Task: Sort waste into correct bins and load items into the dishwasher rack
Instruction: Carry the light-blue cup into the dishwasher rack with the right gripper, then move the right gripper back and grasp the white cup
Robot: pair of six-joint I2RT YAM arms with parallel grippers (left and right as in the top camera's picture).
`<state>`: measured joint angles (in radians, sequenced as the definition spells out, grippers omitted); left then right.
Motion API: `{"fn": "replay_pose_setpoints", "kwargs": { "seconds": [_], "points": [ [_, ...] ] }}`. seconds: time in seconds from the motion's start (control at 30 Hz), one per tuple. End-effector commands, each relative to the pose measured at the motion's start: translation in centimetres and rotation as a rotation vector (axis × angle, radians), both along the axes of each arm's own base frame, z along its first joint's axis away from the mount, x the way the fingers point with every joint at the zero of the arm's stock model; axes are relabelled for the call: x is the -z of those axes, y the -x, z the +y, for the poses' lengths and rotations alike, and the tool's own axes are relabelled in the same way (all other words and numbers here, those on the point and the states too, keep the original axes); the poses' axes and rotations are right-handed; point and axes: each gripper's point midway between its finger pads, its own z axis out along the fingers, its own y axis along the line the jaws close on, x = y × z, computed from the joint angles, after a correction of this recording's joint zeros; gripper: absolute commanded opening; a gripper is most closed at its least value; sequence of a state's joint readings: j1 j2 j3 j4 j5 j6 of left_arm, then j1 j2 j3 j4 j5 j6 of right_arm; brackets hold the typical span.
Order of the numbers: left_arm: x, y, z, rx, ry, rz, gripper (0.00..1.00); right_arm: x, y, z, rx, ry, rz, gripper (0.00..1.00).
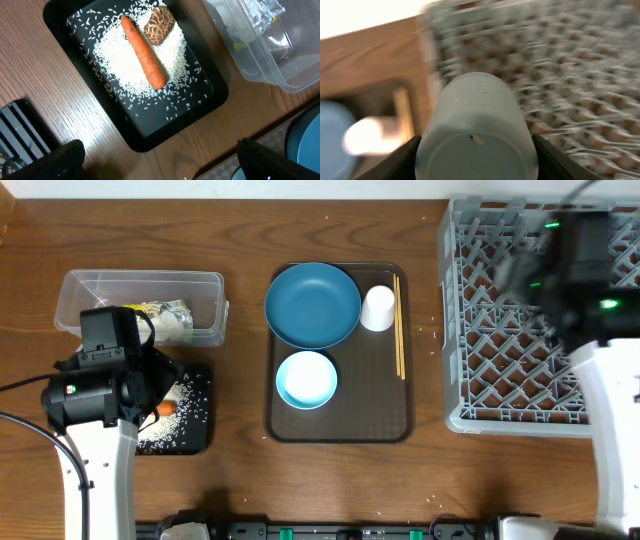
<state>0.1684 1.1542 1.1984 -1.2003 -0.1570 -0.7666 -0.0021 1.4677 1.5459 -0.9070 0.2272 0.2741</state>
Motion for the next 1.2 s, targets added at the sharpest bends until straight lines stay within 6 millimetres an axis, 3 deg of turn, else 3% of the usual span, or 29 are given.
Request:
{"fn": "replay_pose_setpoints", "kwargs": {
  "seconds": [0.0,0.1,0.17,0.27,0.3,0.33,0.37,0.47,0.57,0.73,0.9,1.0,1.17],
  "points": [
    [0.1,0.2,0.3,-0.024,-0.006,0.006,0.98,-0.1,0.0,-6.2,0.118,0.061,0.002,0.60],
    [0.1,0.2,0.3,-0.024,-0.006,0.006,0.98,1.1,-0.4,-9.1,0.137,0.008,0.009,0.63],
    [0.1,0.2,0.3,-0.024,-0.005,0.006,0.98,2.0,-0.7,-9.9,0.134,-0.040,0.016,0.69],
    [0.1,0.2,0.3,-0.024,-0.006,0.006,0.98,3.6,-1.4,-10.7,0.134,-0.074,0.038,0.69],
    [0.1,0.2,0.3,-0.024,-0.006,0.006,0.98,4.3,-1.6,-10.9,0.137,-0.076,0.050,0.75],
    [0.1,0.2,0.3,-0.024,-0.006,0.006,0.98,5.1,-1.9,-11.0,0.138,-0.080,0.068,0.89],
    [0.1,0.2,0.3,-0.024,-0.006,0.006,0.98,5.8,-2.1,-11.1,0.139,-0.084,0.083,0.92],
    [0.1,0.2,0.3,-0.024,-0.006,0.006,0.98,7.8,-2.5,-10.5,0.118,-0.120,0.129,0.96],
    [0.1,0.2,0.3,-0.024,-0.006,0.006,0.98,8.0,-2.7,-9.4,0.085,-0.147,0.134,0.98],
    [0.1,0.2,0.3,-0.024,-0.006,0.006,0.98,6.4,-2.3,-8.5,0.067,-0.139,0.106,0.98],
    [0.1,0.2,0.3,-0.024,-0.006,0.006,0.98,3.1,-1.7,-6.8,0.009,-0.171,0.023,0.97],
    [0.1,0.2,0.3,-0.024,-0.006,0.006,0.98,0.6,-1.4,-3.9,-0.092,-0.235,-0.048,0.97],
    [0.1,0.2,0.3,-0.024,-0.006,0.006,0.98,-2.3,-0.9,3.7,-0.344,-0.374,-0.110,0.99]
  ]
}}
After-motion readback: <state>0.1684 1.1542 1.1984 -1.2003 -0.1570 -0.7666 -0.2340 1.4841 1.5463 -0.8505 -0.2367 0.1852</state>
